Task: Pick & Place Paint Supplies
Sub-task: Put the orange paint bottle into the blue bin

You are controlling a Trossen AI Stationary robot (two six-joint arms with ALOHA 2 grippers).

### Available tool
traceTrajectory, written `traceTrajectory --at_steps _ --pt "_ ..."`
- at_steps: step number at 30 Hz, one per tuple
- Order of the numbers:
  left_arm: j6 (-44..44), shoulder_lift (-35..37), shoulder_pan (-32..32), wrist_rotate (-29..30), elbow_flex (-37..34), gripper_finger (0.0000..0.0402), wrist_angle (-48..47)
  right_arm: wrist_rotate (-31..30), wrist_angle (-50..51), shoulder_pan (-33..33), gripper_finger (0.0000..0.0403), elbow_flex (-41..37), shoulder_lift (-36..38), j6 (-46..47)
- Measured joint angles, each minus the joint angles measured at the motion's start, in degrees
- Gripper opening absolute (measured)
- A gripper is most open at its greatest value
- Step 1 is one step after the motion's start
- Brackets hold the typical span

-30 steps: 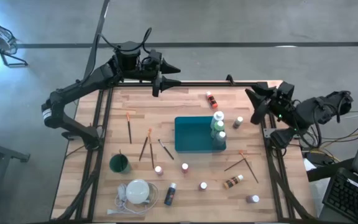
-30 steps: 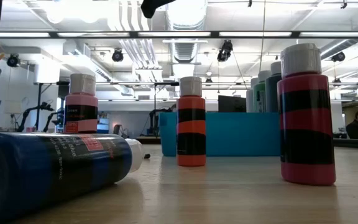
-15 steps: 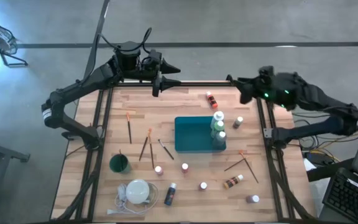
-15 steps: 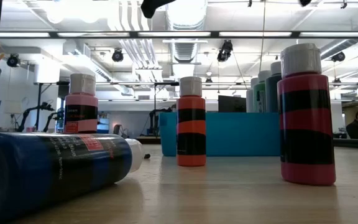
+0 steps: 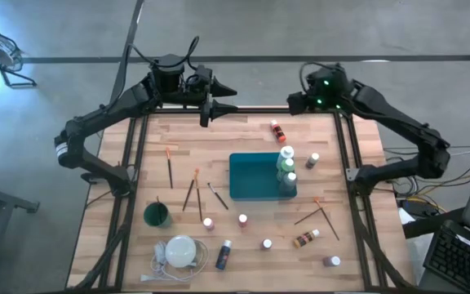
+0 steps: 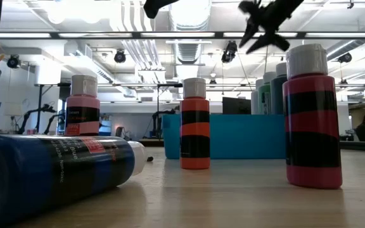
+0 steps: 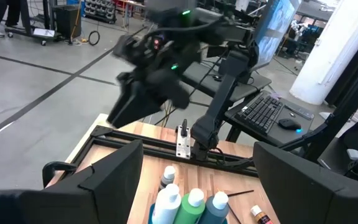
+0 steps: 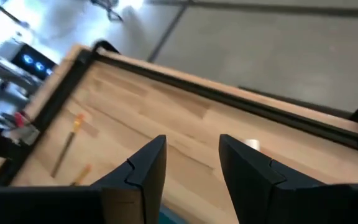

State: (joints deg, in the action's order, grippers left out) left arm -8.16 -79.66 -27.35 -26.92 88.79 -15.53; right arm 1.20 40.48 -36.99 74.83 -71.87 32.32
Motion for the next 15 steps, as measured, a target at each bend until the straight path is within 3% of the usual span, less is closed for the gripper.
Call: traceTrajectory --at_steps 7,15 --pt "0.0 0.0 0.0 0.0 0.0 0.0310 0.0 2.0 1.9 -3.0 0.0159 1.2 -8.7 -2.7" --pt "0.0 0.0 0.0 0.0 0.0 0.0310 0.0 1.9 15.3 -4.4 0.0194 11.0 -21.8 -7.5"
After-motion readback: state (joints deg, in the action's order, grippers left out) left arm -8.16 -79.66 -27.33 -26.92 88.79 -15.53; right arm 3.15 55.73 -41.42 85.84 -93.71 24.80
